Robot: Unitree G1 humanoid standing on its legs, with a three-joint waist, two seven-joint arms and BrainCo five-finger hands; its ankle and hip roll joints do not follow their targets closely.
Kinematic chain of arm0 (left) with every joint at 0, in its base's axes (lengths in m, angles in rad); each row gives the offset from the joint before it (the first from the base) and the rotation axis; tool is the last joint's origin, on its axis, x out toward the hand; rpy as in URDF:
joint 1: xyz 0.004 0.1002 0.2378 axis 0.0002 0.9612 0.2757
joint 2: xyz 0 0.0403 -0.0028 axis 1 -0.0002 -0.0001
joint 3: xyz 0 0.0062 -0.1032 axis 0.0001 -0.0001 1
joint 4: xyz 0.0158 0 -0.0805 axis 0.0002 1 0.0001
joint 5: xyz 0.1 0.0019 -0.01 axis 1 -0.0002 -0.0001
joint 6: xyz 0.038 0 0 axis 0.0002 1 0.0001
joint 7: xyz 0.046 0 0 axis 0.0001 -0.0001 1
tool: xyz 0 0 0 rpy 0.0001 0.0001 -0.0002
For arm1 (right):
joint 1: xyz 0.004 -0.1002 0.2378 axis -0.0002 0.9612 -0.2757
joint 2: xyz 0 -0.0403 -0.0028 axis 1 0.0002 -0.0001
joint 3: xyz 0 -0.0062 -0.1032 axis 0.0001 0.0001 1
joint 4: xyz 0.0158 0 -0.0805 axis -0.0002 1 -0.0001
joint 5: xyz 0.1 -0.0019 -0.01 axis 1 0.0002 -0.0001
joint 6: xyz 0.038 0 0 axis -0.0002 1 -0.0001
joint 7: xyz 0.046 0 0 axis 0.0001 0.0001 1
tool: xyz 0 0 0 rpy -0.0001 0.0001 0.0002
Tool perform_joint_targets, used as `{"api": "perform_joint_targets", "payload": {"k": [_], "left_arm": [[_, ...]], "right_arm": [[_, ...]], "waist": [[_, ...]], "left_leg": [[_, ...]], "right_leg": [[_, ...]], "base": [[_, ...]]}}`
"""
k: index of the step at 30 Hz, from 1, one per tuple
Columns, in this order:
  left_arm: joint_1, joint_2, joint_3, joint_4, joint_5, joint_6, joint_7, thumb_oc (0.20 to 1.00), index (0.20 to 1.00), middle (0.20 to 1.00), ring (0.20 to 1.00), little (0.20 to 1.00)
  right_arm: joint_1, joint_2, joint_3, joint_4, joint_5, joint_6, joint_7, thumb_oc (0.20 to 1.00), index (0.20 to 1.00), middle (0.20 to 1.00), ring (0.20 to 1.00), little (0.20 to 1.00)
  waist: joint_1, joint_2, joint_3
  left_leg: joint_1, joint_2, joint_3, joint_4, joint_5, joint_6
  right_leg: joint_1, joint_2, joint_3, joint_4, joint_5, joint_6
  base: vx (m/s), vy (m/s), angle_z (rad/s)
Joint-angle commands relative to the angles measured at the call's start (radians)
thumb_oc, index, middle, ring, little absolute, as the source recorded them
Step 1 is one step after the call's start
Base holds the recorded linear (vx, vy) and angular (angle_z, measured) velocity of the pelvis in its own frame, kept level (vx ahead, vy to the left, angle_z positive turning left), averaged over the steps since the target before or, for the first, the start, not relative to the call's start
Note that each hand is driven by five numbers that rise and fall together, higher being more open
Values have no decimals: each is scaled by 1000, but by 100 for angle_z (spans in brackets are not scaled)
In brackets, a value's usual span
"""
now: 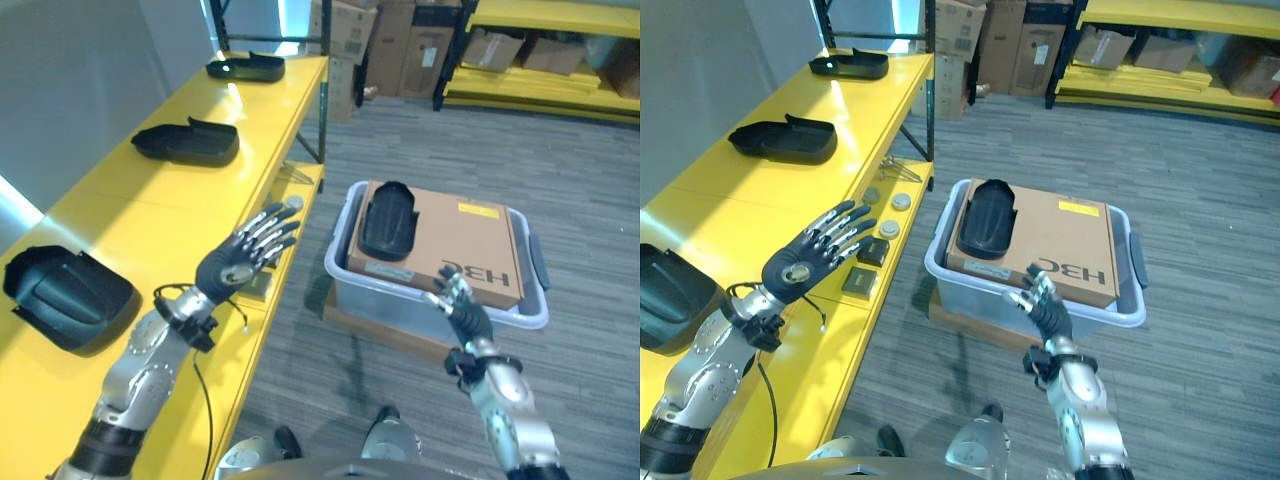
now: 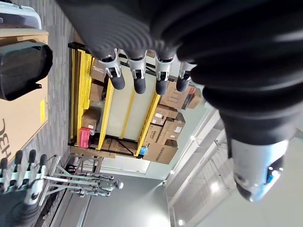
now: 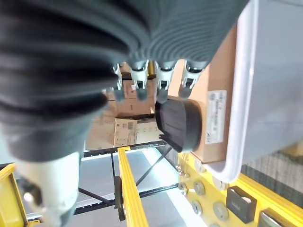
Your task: Move parts from the plastic box to the shelf.
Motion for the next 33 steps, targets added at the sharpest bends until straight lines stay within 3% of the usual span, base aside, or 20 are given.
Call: {"api": "perform_joint_targets", "payload": {"k": [1,4,8,10,12,16,17,19,20,22,23,25,26,27,29,31,33], "left_arm": [[-4,-3,32,-85,0,-32,61,1000,1000,1000,1000,1000],[17,-9,30,-92,3,-29,90,1000,1000,1000,1000,1000],[81,-12,43,-114,-72,-10,112,1000,1000,1000,1000,1000],[99,-21,34,-96,-99,-24,143,1000,1000,1000,1000,1000],[98,-24,28,-92,-95,-29,147,1000,1000,1000,1000,1000],[78,-31,-9,-63,-78,-78,187,1000,1000,1000,1000,1000],[71,-29,-15,-51,-78,-95,203,1000,1000,1000,1000,1000],[46,-30,-15,-22,-90,-120,227,1000,1000,1000,1000,1000],[33,-33,14,3,-119,-114,228,1000,1000,1000,1000,1000],[32,-39,43,14,-122,-105,223,1000,1000,1000,1000,1000],[50,-48,70,3,-115,-97,223,1000,1000,1000,1000,1000],[67,-55,87,-9,-114,-95,221,1000,1000,1000,1000,1000],[83,-58,105,-19,-119,-86,217,1000,1000,1000,1000,1000],[87,-55,116,-24,-126,-77,210,1000,1000,1000,1000,1000],[83,-39,140,-16,-133,-55,187,1000,1000,1000,1000,1000],[97,-36,158,-34,-110,-31,186,1000,1000,1000,1000,1000],[110,-40,172,-48,-108,1,176,1000,1000,1000,1000,1000]], "right_arm": [[-21,4,-22,-76,47,18,-109,1000,1000,1000,1000,1000],[-26,15,-19,-97,27,52,-147,1000,1000,1000,1000,1000],[2,11,-18,-150,-2,73,-208,1000,1000,1000,1000,1000],[7,-11,-20,-184,0,127,-189,1000,1000,1000,1000,1000],[4,-16,-19,-185,4,143,-178,1000,1000,1000,1000,1000],[-38,-62,1,-171,31,145,-156,1000,1000,1000,1000,1000],[-57,-78,8,-164,37,142,-163,1000,1000,1000,1000,1000],[-100,-105,24,-140,52,139,-170,1000,1000,1000,1000,1000],[-118,-125,23,-117,76,138,-162,1000,1000,1000,1000,1000],[-120,-124,10,-92,100,142,-124,1000,1000,1000,1000,1000],[-111,-116,5,-85,93,144,-92,1000,1000,1000,1000,1000],[-99,-113,1,-91,86,141,-81,1000,1000,1000,1000,1000],[-82,-115,-2,-102,84,133,-81,1000,1000,1000,1000,1000],[-75,-117,-4,-109,86,124,-84,1000,1000,1000,1000,1000],[-76,-124,-11,-120,111,122,-87,1000,1000,1000,1000,1000],[-70,-122,-9,-128,142,124,-91,1000,1000,1000,1000,1000],[-59,-100,-3,-135,144,137,-92,1000,1000,1000,1000,1000]], "waist": [[11,16,-43],[17,13,-60],[9,9,-81],[-11,-3,-98],[-15,-7,-98],[-24,-38,-77],[-21,-46,-67],[-10,-40,-36],[2,-29,-7],[5,-18,7],[11,-14,12],[14,-6,10],[14,0,5],[13,1,3],[23,-3,-12],[41,-3,-23],[49,-2,-31]], "left_leg": [[45,-62,-93,-7,-111,26],[43,-42,-66,-24,-81,-7],[64,-6,-49,-76,-33,-44],[76,45,-4,-75,-13,-79],[74,60,9,-55,-17,-87],[21,147,42,163,-62,-117],[-6,188,42,266,-38,-138],[-107,294,-20,515,70,-220],[-233,326,-130,726,145,-258],[-295,311,-165,712,172,-262],[-284,283,-148,544,198,-256],[-276,264,-134,376,241,-260],[-266,255,-116,245,315,-271],[-255,251,-109,202,341,-275],[-221,219,-116,136,264,-244],[-208,182,-148,127,226,-224],[-182,160,-124,103,186,-203]], "right_leg": [[-1,-2,-4,-128,131,30],[67,42,-30,-241,101,26],[130,114,-17,-347,49,23],[157,165,-19,-397,11,-10],[156,171,-20,-400,8,-20],[135,187,-17,-384,0,-67],[135,195,-17,-381,-6,-85],[141,242,3,-376,-34,-134],[147,280,44,-364,-57,-176],[162,302,75,-371,-68,-188],[182,304,91,-380,-72,-180],[198,303,88,-386,-71,-170],[214,298,80,-390,-70,-163],[223,293,74,-386,-73,-162],[229,272,58,-357,-92,-147],[224,263,59,-330,-114,-140],[230,253,40,-318,-125,-134]], "base": [[17,-150,-38],[81,-228,-79],[192,-332,-76],[274,-505,-52],[131,-281,-21],[97,-281,-16],[140,-411,-17],[165,-408,-29],[183,-261,-47],[190,-14,-52],[197,166,-58],[222,214,-52],[240,233,-30],[242,247,-16],[188,206,-11],[194,179,-32],[202,183,-45]]}}
